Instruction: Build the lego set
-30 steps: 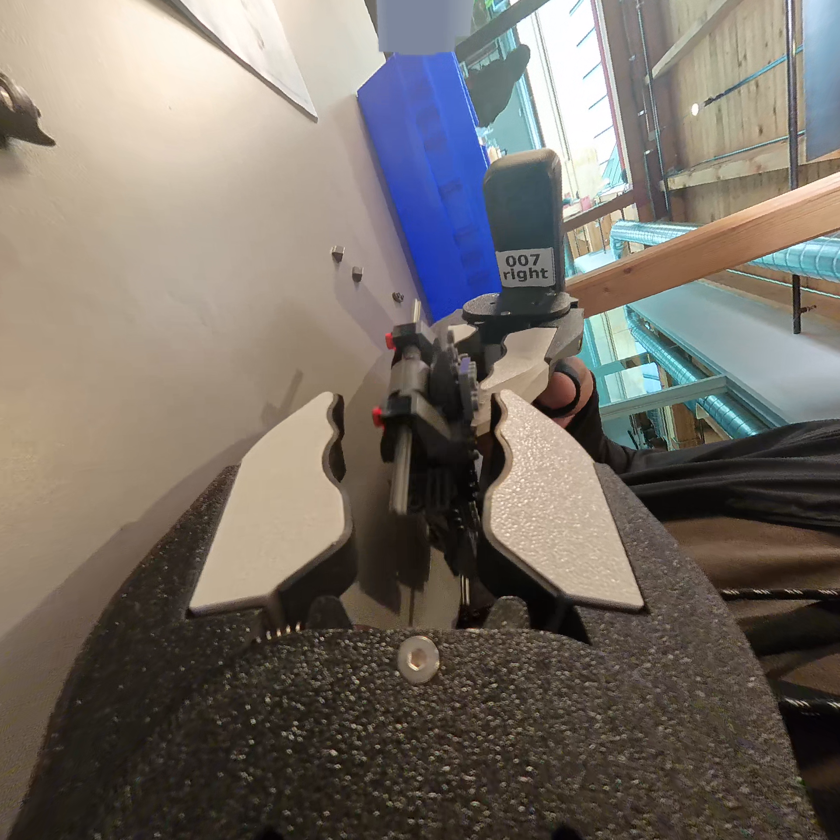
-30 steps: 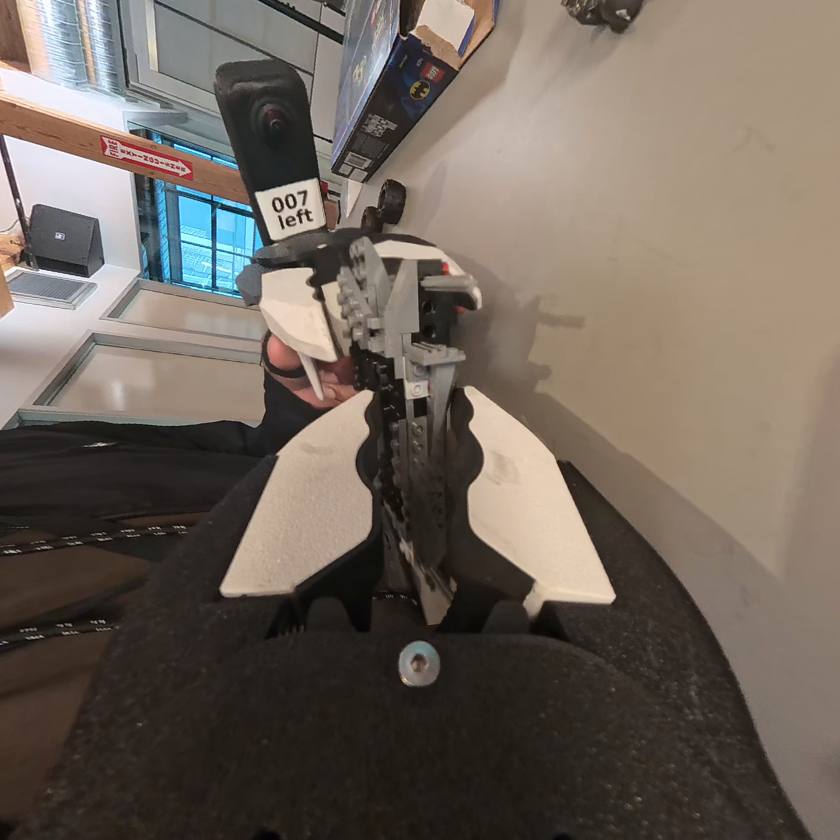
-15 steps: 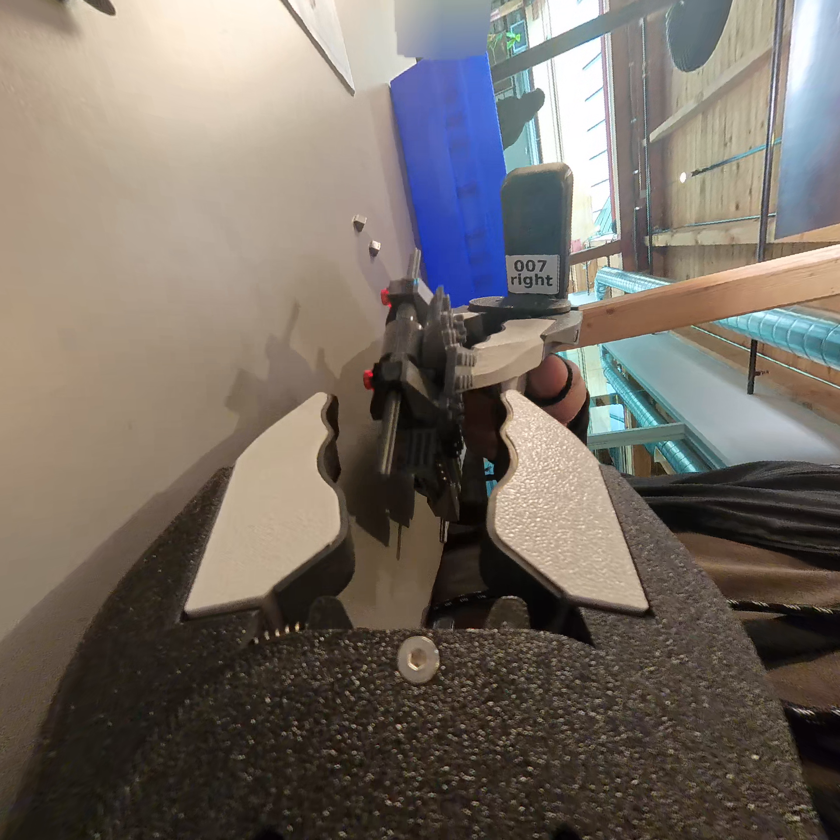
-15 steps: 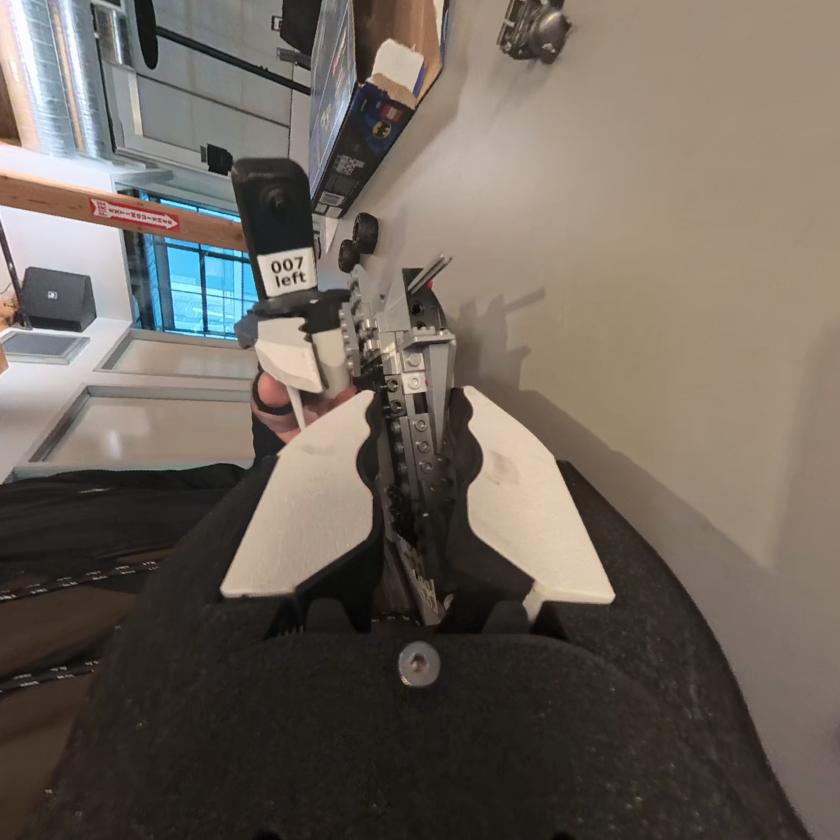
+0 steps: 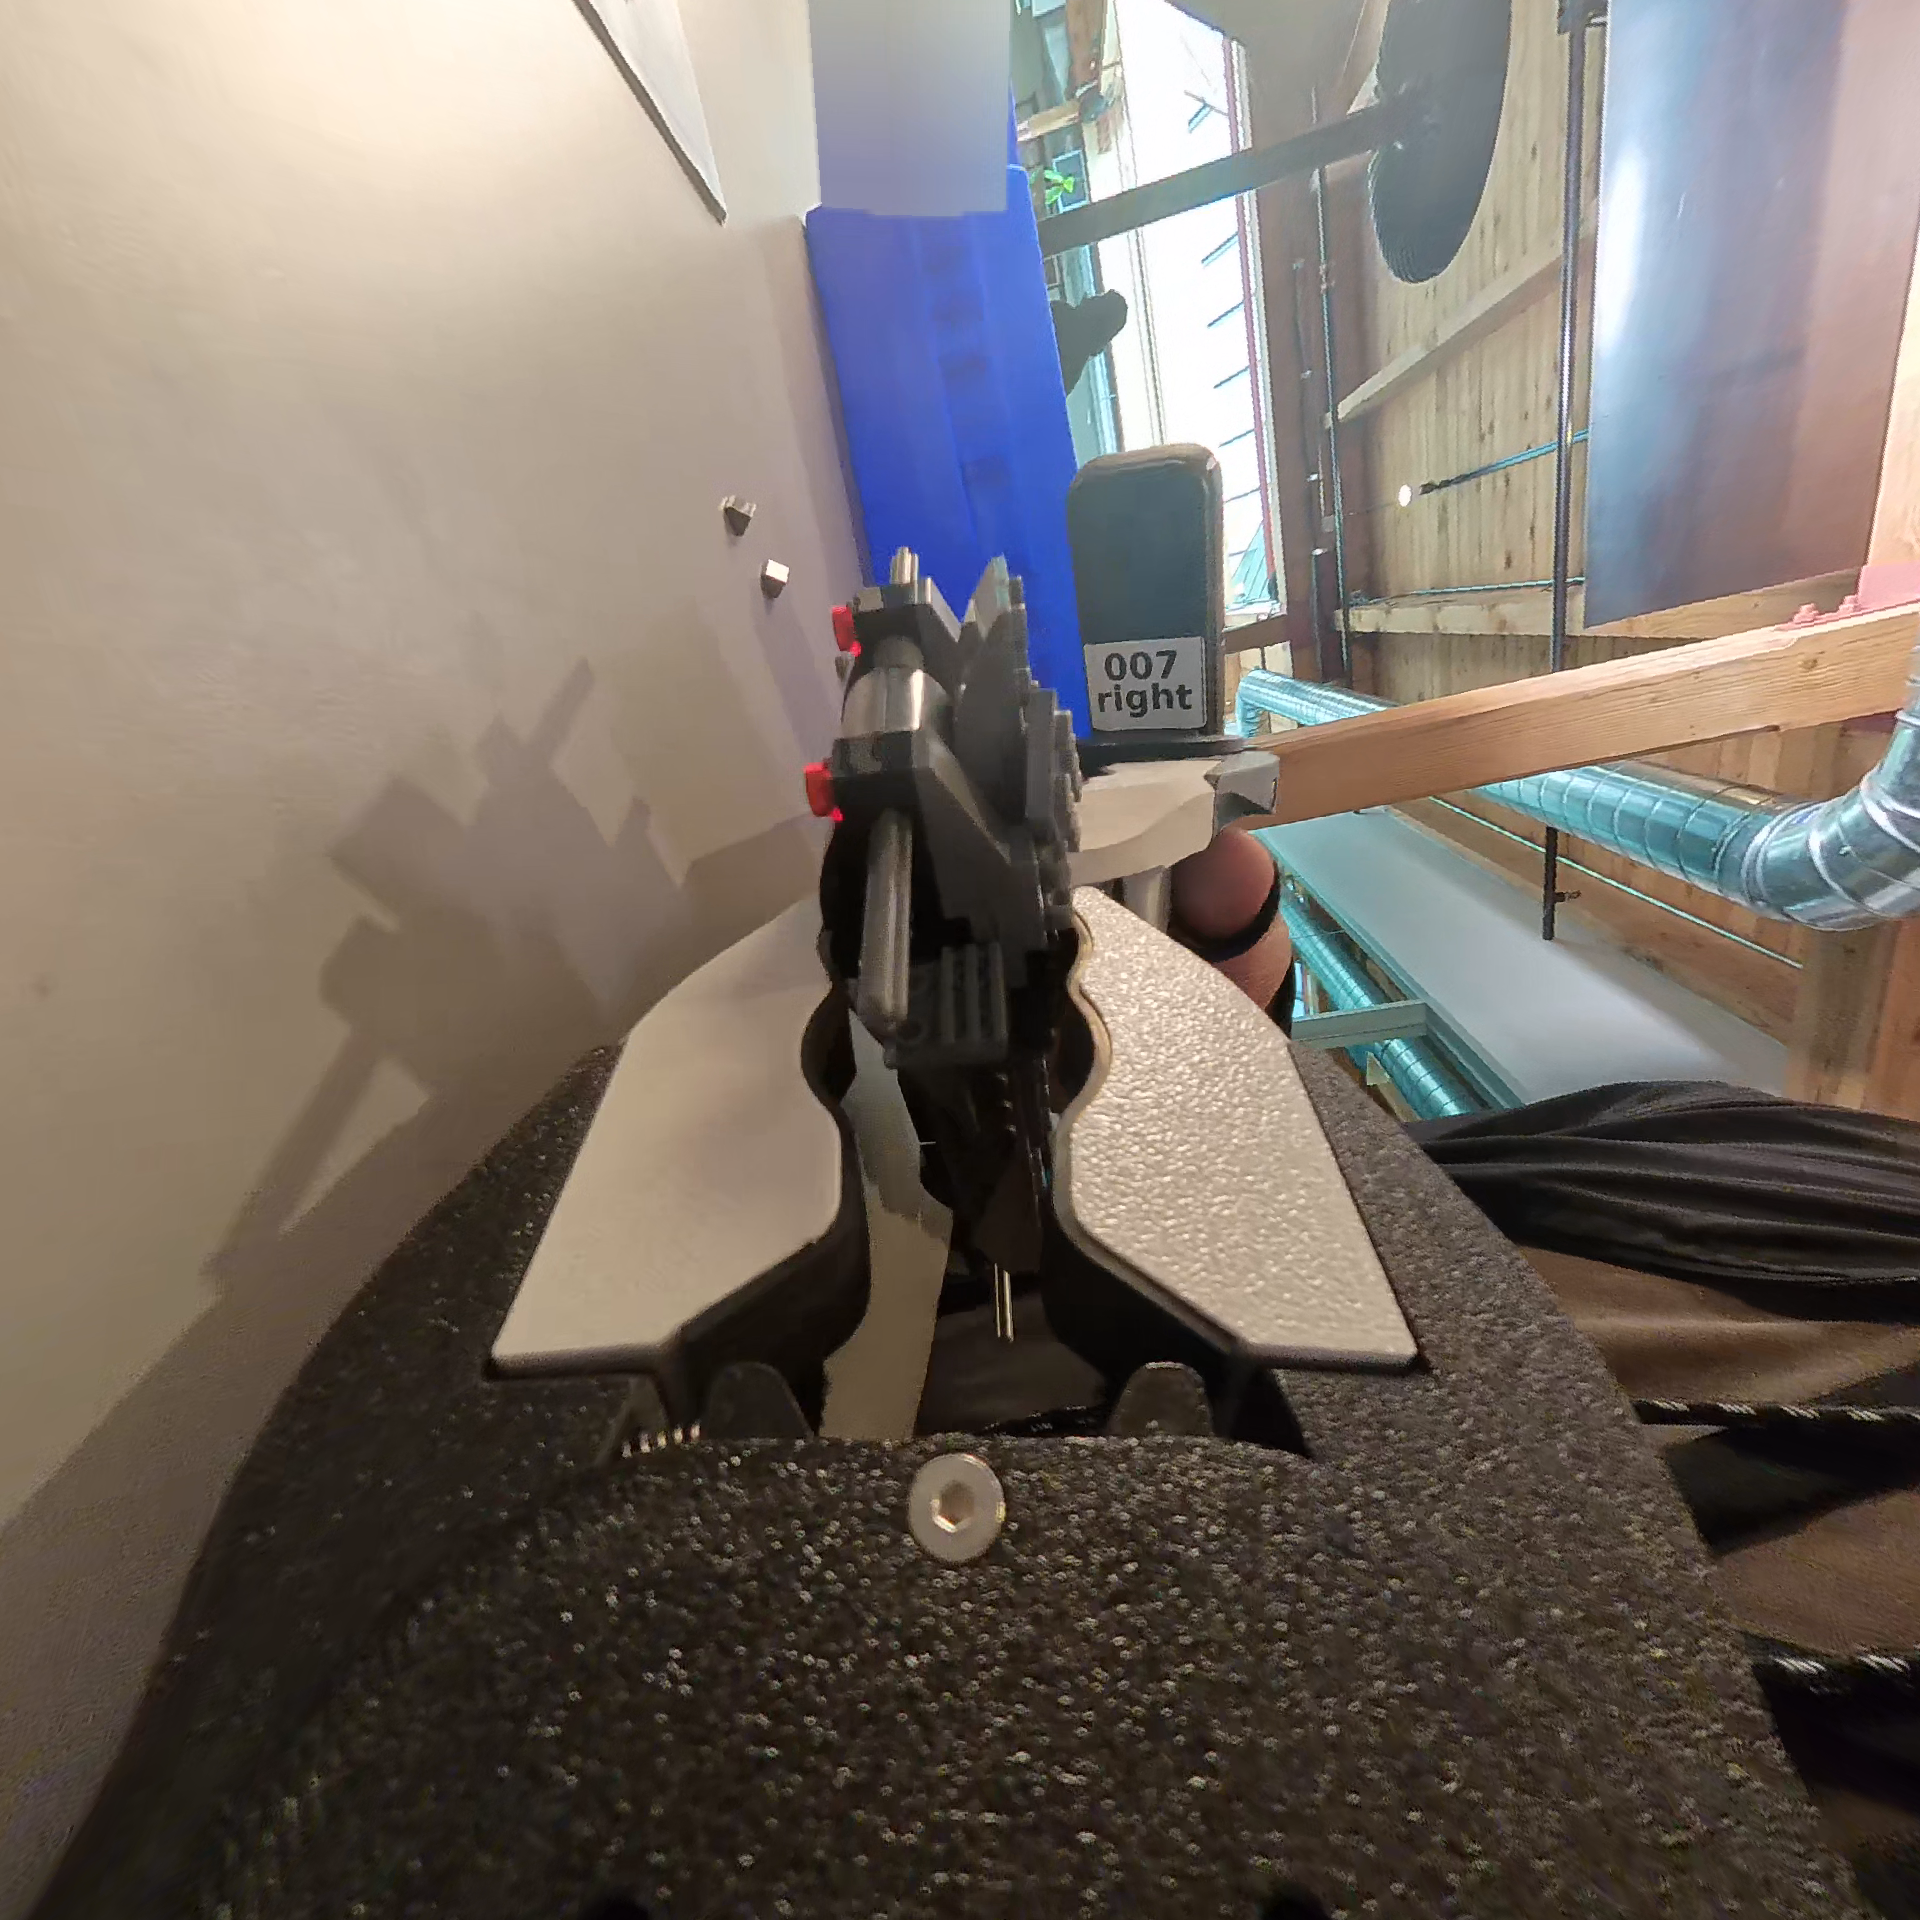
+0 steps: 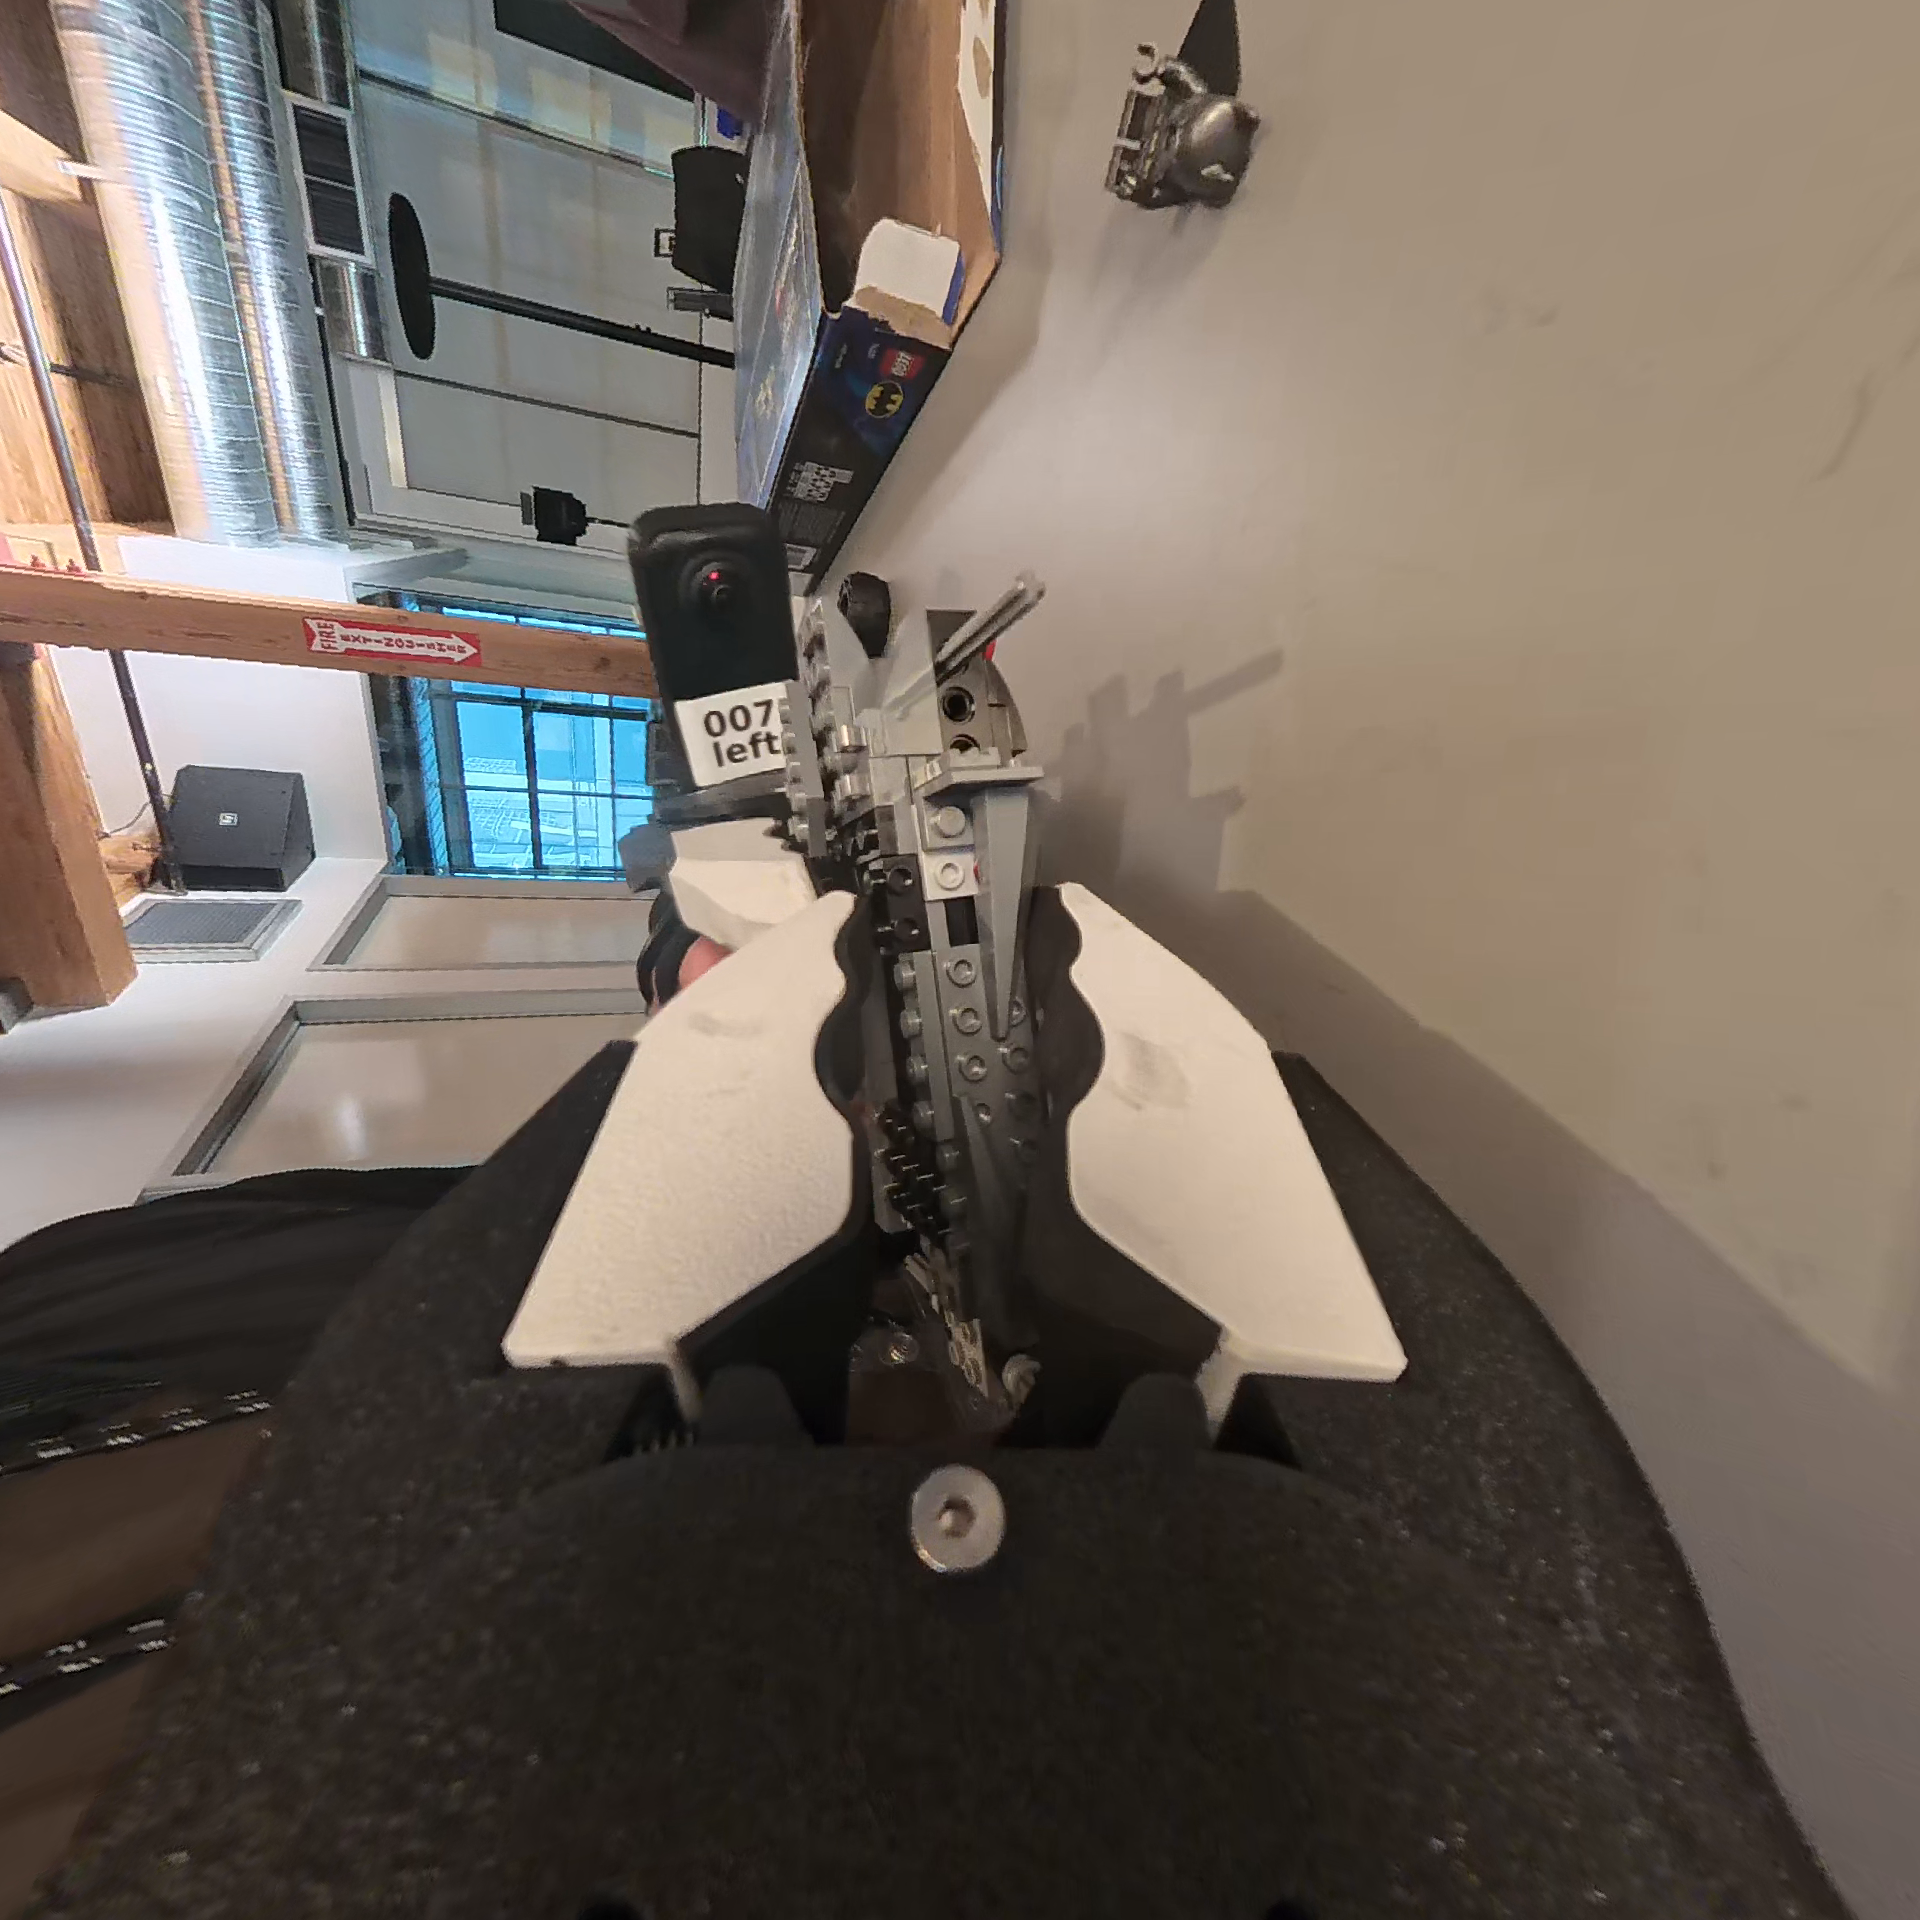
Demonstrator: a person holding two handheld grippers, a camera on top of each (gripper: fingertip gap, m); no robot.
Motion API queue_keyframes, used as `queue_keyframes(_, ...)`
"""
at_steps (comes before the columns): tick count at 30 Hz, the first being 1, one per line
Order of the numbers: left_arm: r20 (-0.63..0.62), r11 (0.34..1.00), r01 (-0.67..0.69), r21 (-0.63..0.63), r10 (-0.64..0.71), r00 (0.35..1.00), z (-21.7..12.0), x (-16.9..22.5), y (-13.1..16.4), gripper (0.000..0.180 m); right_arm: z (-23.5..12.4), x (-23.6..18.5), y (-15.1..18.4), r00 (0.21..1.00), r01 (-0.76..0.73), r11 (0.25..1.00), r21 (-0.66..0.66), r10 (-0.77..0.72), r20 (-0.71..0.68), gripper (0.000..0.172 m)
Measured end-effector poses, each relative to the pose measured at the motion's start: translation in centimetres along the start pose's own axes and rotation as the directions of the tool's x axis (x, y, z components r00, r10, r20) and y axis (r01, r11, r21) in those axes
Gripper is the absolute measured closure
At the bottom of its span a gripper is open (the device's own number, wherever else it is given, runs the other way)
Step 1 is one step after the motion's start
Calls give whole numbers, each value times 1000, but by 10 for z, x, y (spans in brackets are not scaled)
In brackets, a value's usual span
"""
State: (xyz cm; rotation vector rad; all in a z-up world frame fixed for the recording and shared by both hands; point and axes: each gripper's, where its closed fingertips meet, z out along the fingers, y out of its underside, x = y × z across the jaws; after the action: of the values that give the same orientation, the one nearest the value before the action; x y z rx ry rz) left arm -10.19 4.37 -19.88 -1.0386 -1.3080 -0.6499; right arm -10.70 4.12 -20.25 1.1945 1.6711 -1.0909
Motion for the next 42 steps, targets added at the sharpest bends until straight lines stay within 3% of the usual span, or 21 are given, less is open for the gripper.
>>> queue_keyframes(5,-72,994,107,18,-105,992,-3,1,-3,145,-6,-3,2,981,184,982,-46,-187,-49,142)
queue_keyframes(9,-42,996,83,-13,-84,996,-5,-1,-1,145,-23,-14,-4,863,488,863,-131,-499,-74,144)
queue_keyframes(12,-62,994,78,-72,-82,995,-5,4,2,145,-33,-28,-15,653,738,647,-194,-756,-37,146)
queue_keyframes(16,-90,987,70,-145,-84,992,-7,9,6,144,-31,-70,-26,330,932,299,-207,-934,136,143)
queue_keyframes(19,-90,981,63,-181,-80,993,-7,12,10,144,-18,-84,-25,85,973,16,-230,-953,291,140)
queue_keyframes(22,-100,975,49,-218,-72,992,-10,17,16,144,-3,-84,-17,-37,957,-165,-239,-886,463,128)
queue_keyframes(25,-96,970,35,-241,-59,994,-12,20,21,144,9,-82,-11,-67,947,-233,-222,-817,572,117)
queue_keyframes(29,-107,966,37,-257,-67,992,-16,22,27,145,18,-67,-5,-81,918,-314,-242,-746,661,121)
queue_keyframes(34,-106,965,45,-258,-74,992,-20,19,29,145,21,-55,9,-47,893,-358,-273,-678,734,126)
queue_keyframes(42,-127,970,57,-236,-89,988,-24,18,25,145,27,-41,12,-3,877,-337,-344,-719,695,135)
